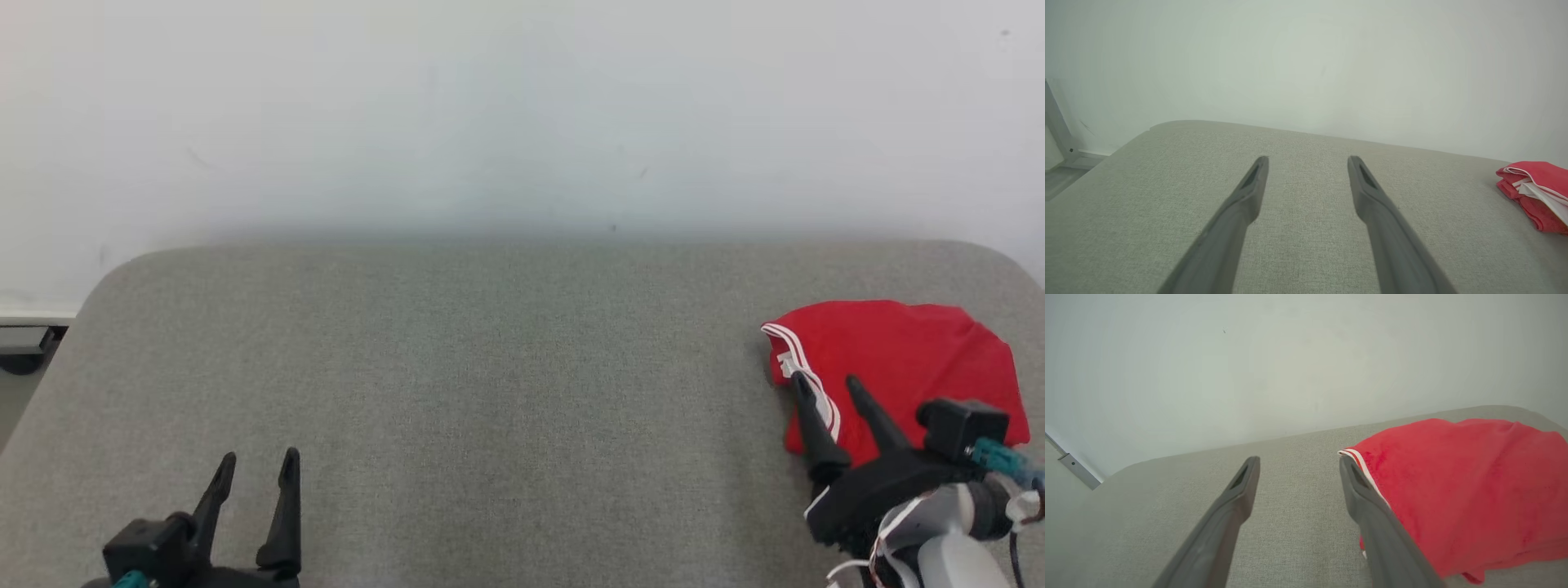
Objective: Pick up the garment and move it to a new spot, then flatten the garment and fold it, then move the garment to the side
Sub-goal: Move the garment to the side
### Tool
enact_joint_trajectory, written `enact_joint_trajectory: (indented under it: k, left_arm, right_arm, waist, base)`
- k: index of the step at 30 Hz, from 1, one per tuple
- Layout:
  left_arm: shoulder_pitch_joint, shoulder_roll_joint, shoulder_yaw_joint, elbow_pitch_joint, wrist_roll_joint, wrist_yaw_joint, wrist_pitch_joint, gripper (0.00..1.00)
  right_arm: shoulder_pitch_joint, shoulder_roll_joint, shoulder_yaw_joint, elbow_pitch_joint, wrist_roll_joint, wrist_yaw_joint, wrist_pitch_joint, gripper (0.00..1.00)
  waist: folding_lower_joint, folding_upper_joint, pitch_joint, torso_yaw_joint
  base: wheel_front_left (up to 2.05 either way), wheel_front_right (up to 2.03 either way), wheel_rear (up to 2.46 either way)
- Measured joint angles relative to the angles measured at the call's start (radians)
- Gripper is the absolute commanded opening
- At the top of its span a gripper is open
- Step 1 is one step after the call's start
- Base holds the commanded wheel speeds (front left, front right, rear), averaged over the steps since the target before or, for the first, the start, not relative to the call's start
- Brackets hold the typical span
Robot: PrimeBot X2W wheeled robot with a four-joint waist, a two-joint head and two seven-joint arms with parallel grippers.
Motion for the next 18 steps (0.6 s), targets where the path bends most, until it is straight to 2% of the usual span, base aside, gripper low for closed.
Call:
enact_joint_trajectory:
  k: [8, 18]
  left_arm:
    - [0.023, 0.001, 0.019, 0.001, -0.006, 0.008, -0.006, 1.0]
    - [0.053, 0.004, 0.027, 0.001, -0.01, 0.012, 0.006, 1.0]
  right_arm:
    - [0.085, 0.0, 0.1, -0.065, 0.1, -0.001, -0.049, 1.0]
    - [0.131, 0.0, 0.128, -0.095, 0.137, -0.062, -0.073, 1.0]
  waist:
    - [0.0, 0.0, -0.034, -0.006]
    - [0.0002, 0.0, -0.039, -0.022]
  base:
    - [0.0, 0.0, 0.0]
    - [0.0, 0.0, 0.0]
